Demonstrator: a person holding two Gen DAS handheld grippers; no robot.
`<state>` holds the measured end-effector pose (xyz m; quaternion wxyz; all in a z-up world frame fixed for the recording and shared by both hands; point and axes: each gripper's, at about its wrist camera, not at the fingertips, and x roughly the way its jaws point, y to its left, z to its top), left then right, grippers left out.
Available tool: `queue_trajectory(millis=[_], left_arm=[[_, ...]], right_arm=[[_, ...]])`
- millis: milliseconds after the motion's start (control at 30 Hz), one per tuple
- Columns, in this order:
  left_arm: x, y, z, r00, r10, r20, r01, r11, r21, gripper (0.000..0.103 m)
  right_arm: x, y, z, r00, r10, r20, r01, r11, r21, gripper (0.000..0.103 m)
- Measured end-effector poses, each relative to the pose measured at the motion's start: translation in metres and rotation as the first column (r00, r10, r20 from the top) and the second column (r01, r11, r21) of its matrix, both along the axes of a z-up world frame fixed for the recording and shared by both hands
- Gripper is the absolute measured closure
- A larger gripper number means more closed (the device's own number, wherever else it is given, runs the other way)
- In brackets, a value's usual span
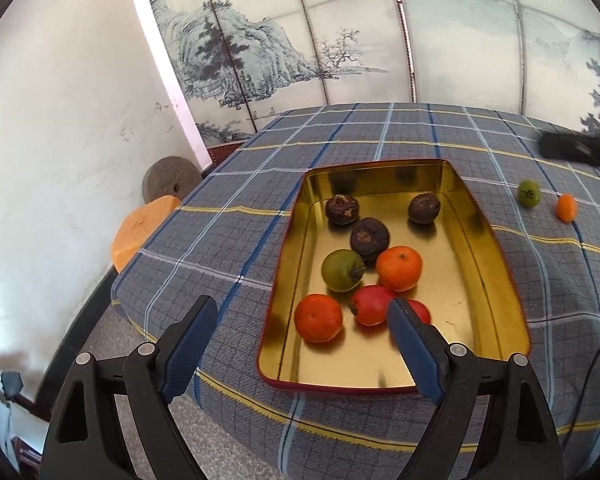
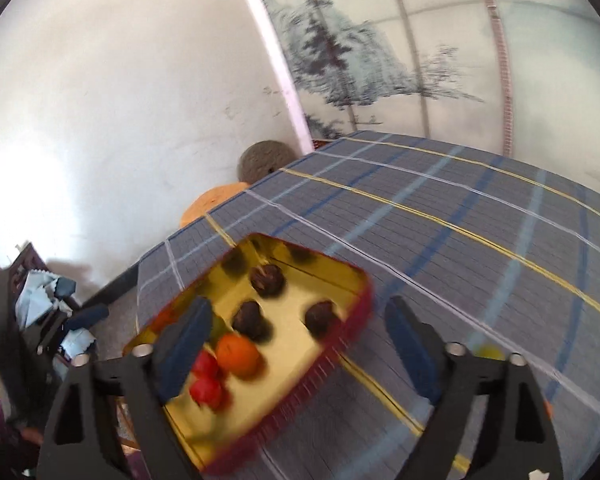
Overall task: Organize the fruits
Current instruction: 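Reach the left gripper to the green lime and close on it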
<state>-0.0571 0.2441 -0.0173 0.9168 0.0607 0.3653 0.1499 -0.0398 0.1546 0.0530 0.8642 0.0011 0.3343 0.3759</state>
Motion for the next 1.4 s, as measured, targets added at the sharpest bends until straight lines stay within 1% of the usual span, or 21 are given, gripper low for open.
queue_trajectory(millis=[33,100,200,267,367,467,533,567,600,667,700,767,900,1000,1100,1167,1267,1300,1333,1367,1400], left_arm=[[0.0,-0.004,0.001,1.0,-0.01,-0.001,0.01,1.0,0.001,0.016],[0.0,-0.013,0.005,0.999,-0.038,-0.003,0.038,0.999,0.0,0.016],[0.004,-0.031,0.011,0.994,-0.108,-0.005,0.108,0.994,-0.015,0.016],[0.01,-0.044,0.015,0.988,-0.157,-0.007,0.157,0.987,-0.032,0.016],[0.022,-0.069,0.021,0.968,-0.252,-0.013,0.25,0.965,-0.081,0.016],[0.044,-0.092,0.026,0.941,-0.338,-0.02,0.33,0.928,-0.174,0.016],[0.066,-0.109,0.027,0.925,-0.378,-0.036,0.361,0.905,-0.227,0.016],[0.077,-0.119,0.027,0.921,-0.388,-0.041,0.367,0.898,-0.244,0.016],[0.088,-0.126,0.027,0.918,-0.395,-0.039,0.373,0.893,-0.252,0.016],[0.113,-0.144,0.025,0.912,-0.406,-0.056,0.382,0.891,-0.244,0.016],[0.125,-0.151,0.021,0.91,-0.408,-0.075,0.38,0.893,-0.243,0.016],[0.154,-0.163,0.013,0.914,-0.395,-0.099,0.36,0.898,-0.253,0.016],[0.197,-0.171,-0.008,0.921,-0.363,-0.143,0.312,0.904,-0.292,0.021],[0.214,-0.169,-0.021,0.921,-0.352,-0.169,0.285,0.902,-0.325,0.028],[0.226,-0.172,-0.031,0.922,-0.342,-0.184,0.265,0.9,-0.346,0.028],[0.23,-0.174,-0.036,0.919,-0.353,-0.177,0.265,0.884,-0.385,0.03],[0.236,-0.179,-0.041,0.916,-0.366,-0.164,0.271,0.866,-0.421,0.04],[0.236,-0.181,-0.044,0.912,-0.379,-0.16,0.276,0.853,-0.444,0.049],[0.237,-0.184,-0.047,0.904,-0.398,-0.157,0.283,0.831,-0.479,0.061],[0.237,-0.186,-0.049,0.896,-0.416,-0.156,0.291,0.814,-0.503,0.067],[0.235,-0.192,-0.051,0.894,-0.42,-0.156,0.299,0.818,-0.491,0.068]], right_arm=[[-0.005,-0.02,-0.002,0.999,-0.038,-0.001,0.038,0.999,-0.001,0.005],[-0.013,-0.061,-0.01,0.994,-0.108,-0.022,0.108,0.994,-0.01,0.0],[-0.018,-0.114,-0.025,0.976,-0.21,-0.061,0.206,0.976,-0.064,0.0],[-0.02,-0.153,-0.037,0.952,-0.295,-0.081,0.285,0.951,-0.119,0.0],[-0.021,-0.207,-0.056,0.895,-0.44,-0.076,0.412,0.88,-0.237,0.0],[-0.021,-0.245,-0.069,0.841,-0.537,-0.062,0.499,0.815,-0.293,0.0],[-0.016,-0.266,-0.079,0.787,-0.615,-0.049,0.56,0.745,-0.363,0.0],[-0.013,-0.273,-0.084,0.771,-0.634,-0.053,0.573,0.728,-0.376,0.0],[-0.01,-0.278,-0.088,0.762,-0.643,-0.075,0.576,0.726,-0.375,0.0],[-0.01,-0.282,-0.087,0.764,-0.641,-0.073,0.576,0.73,-0.368,0.0],[-0.009,-0.279,-0.087,0.773,-0.631,-0.066,0.566,0.733,-0.378,0.0],[-0.009,-0.274,-0.089,0.781,-0.622,-0.045,0.555,0.726,-0.407,0.0],[-0.008,-0.277,-0.091,0.781,-0.623,-0.046,0.558,0.728,-0.399,0.0],[-0.006,-0.276,-0.092,0.782,-0.622,-0.044,0.557,0.728,-0.399,0.0],[-0.01,-0.275,-0.091,0.782,-0.622,-0.041,0.559,0.729,-0.395,0.0],[-0.01,-0.275,-0.09,0.782,-0.622,-0.039,0.56,0.728,-0.394,0.0],[-0.01,-0.275,-0.091,0.782,-0.622,-0.039,0.56,0.728,-0.395,0.0],[-0.01,-0.275,-0.091,0.782,-0.623,-0.039,0.56,0.728,-0.395,0.0],[-0.01,-0.275,-0.091,0.781,-0.623,-0.039,0.56,0.728,-0.395,0.0],[-0.01,-0.275,-0.091,0.782,-0.623,-0.039,0.56,0.728,-0.394,0.0],[-0.009,-0.275,-0.091,0.782,-0.623,-0.039,0.56,0.728,-0.395,0.0]])
